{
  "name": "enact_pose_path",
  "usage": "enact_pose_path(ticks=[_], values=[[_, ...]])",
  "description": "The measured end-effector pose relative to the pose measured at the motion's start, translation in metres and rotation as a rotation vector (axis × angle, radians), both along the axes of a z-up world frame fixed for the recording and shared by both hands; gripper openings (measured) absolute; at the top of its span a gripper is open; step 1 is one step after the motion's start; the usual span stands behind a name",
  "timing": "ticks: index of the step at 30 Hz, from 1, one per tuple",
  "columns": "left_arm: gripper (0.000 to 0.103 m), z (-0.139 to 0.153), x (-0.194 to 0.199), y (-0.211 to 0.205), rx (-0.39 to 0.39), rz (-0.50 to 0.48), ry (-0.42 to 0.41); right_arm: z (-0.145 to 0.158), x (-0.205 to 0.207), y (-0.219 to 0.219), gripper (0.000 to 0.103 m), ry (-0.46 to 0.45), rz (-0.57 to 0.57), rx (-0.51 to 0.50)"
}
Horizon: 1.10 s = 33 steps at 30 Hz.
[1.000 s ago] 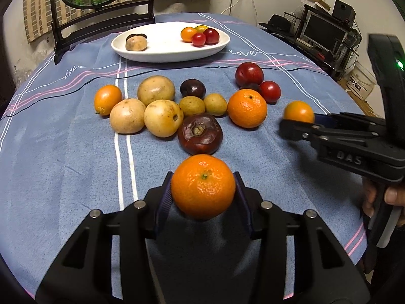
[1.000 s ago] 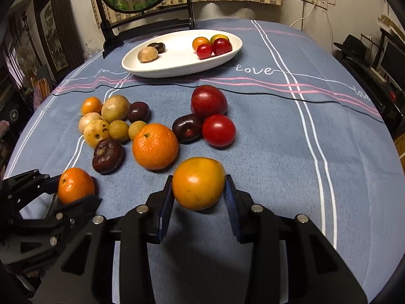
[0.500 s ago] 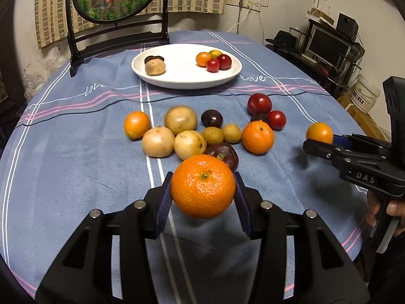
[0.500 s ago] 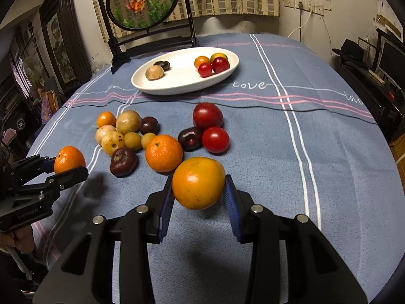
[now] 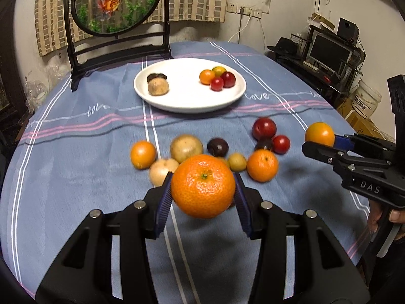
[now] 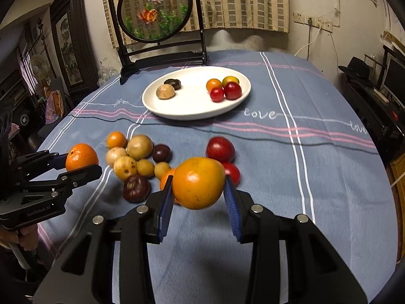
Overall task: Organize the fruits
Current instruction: 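Carry mandarin and large orange onto the plate and open both tools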
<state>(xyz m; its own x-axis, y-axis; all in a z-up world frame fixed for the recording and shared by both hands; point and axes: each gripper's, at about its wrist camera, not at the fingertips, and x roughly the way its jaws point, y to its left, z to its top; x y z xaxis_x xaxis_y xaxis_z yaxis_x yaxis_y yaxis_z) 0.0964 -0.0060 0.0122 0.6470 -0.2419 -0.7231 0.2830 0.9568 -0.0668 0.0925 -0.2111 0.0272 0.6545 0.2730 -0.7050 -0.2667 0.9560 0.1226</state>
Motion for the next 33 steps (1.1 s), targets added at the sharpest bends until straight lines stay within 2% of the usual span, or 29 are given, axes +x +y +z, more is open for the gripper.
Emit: enact_pose_path(ticks=[13,21,25,29,33], values=[[0.047,0.023,0.062,0.006,-0.007,0.048,-0.034,0.027,0.066,0.022,0.039,-0.053,0.021,0.012],[0.047,0.017,0.123,0.01,-0.005,0.091,-0.021,0.018,0.121,0.031,0.039,-0.018,0.016,-0.007],[0.047,0.016,0.159,0.009,-0.008,0.105,-0.021,0.015,0.148,0.042,0.039,-0.032,0.039,-0.032],[0.047,0.011,0.205,0.015,-0.082,0.112,0.048,0.006,0.173,0.062,0.039,-0.025,0.099,-0.076],[0.047,0.004,0.24,0.01,-0.039,0.127,0.052,-0.006,0.198,0.076,0.039,-0.004,0.127,-0.121]])
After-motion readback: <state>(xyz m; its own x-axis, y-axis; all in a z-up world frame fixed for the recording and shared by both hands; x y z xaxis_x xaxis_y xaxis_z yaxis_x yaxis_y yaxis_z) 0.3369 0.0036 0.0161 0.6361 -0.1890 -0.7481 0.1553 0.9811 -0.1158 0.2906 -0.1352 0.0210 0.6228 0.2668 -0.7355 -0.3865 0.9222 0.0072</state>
